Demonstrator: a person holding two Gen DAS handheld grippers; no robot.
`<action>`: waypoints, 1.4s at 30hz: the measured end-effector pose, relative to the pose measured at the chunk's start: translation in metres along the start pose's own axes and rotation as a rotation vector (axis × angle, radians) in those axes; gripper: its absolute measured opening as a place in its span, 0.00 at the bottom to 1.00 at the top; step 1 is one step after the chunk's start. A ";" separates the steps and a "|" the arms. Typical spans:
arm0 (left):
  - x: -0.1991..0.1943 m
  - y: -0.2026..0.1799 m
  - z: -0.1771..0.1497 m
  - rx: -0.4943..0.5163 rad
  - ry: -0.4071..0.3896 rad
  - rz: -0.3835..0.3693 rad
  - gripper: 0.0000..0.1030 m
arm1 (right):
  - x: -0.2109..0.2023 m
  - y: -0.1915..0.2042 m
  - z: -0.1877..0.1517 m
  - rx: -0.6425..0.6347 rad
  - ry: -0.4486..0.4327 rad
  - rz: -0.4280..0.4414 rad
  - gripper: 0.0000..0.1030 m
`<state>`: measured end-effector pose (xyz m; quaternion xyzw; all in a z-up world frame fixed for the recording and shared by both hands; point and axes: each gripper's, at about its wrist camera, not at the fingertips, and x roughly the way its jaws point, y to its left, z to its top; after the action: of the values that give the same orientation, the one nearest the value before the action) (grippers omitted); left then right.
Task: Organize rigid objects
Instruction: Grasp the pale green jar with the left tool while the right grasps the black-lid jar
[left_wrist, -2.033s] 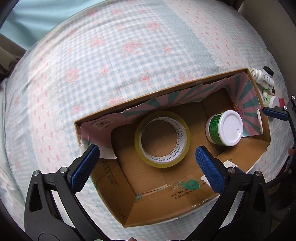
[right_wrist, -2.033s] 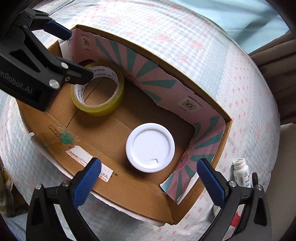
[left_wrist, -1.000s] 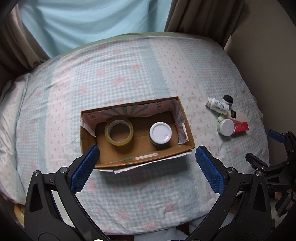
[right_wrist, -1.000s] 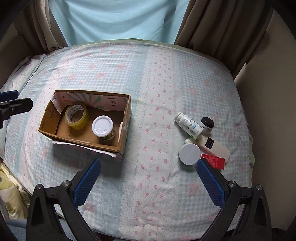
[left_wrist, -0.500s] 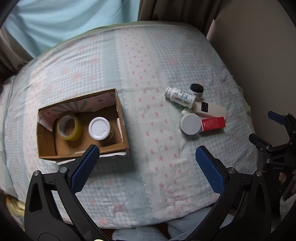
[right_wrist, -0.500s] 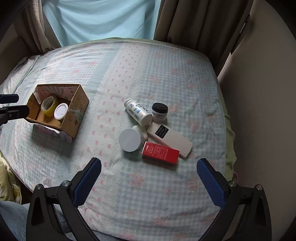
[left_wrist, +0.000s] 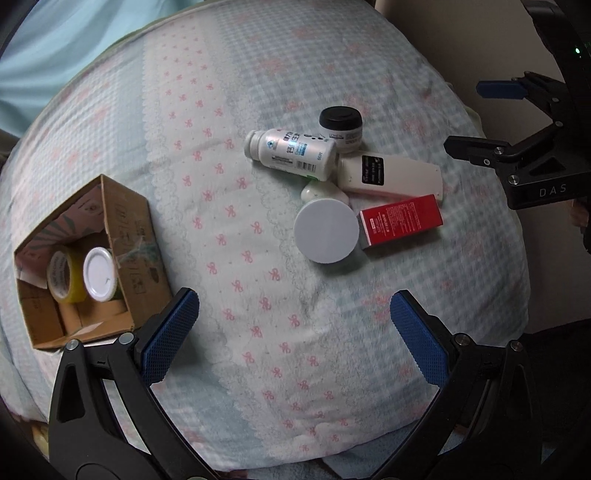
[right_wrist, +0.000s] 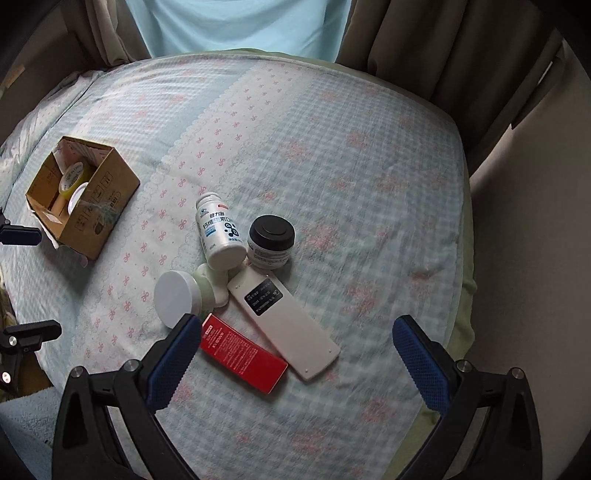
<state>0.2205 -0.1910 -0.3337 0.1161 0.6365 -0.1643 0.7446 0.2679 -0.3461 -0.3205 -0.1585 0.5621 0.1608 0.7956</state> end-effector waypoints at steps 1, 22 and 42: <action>0.009 -0.004 0.003 0.014 0.007 -0.003 1.00 | 0.008 -0.002 0.002 -0.026 0.002 0.013 1.00; 0.126 -0.049 0.025 0.280 -0.026 -0.039 0.97 | 0.149 -0.033 0.040 -0.102 -0.066 0.487 0.82; 0.127 -0.029 0.053 0.380 0.013 -0.111 0.71 | 0.170 -0.030 0.046 -0.294 -0.071 0.652 0.64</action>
<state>0.2747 -0.2498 -0.4495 0.2202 0.6042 -0.3215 0.6950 0.3735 -0.3402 -0.4648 -0.0778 0.5262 0.4907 0.6901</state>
